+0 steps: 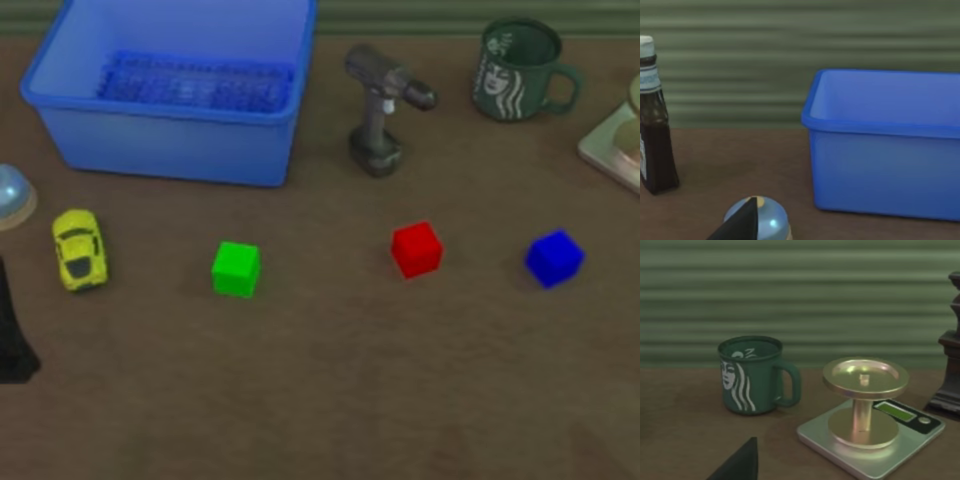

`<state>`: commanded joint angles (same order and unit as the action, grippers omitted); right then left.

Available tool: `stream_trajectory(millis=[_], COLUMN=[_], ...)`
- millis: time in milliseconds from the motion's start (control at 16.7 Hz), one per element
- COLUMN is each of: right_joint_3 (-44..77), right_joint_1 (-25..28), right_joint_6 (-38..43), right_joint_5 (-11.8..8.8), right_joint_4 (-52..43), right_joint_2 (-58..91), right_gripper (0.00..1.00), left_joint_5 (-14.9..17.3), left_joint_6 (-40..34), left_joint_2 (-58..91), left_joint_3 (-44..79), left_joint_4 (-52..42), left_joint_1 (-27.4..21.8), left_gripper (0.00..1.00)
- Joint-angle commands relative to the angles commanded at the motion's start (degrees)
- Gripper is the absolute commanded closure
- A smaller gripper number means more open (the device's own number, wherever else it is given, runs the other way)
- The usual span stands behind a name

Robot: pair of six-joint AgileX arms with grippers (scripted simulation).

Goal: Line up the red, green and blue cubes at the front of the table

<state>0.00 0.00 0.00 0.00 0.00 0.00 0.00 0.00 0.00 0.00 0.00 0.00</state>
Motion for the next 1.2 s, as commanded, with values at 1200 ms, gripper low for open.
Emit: stream_trajectory(millis=[1200], right_joint_3=[76.00], right_joint_1=[19.08], right_joint_6=[5.92], right_joint_5=[0.21], right_joint_4=[-49.53], right_joint_2=[87.43], right_gripper=[0.00], left_joint_5=[0.00], left_joint_6=[0.00], left_joint_2=[0.00], left_joint_3=[0.00], left_joint_4=[0.00], left_joint_1=[0.00], left_gripper=[0.00])
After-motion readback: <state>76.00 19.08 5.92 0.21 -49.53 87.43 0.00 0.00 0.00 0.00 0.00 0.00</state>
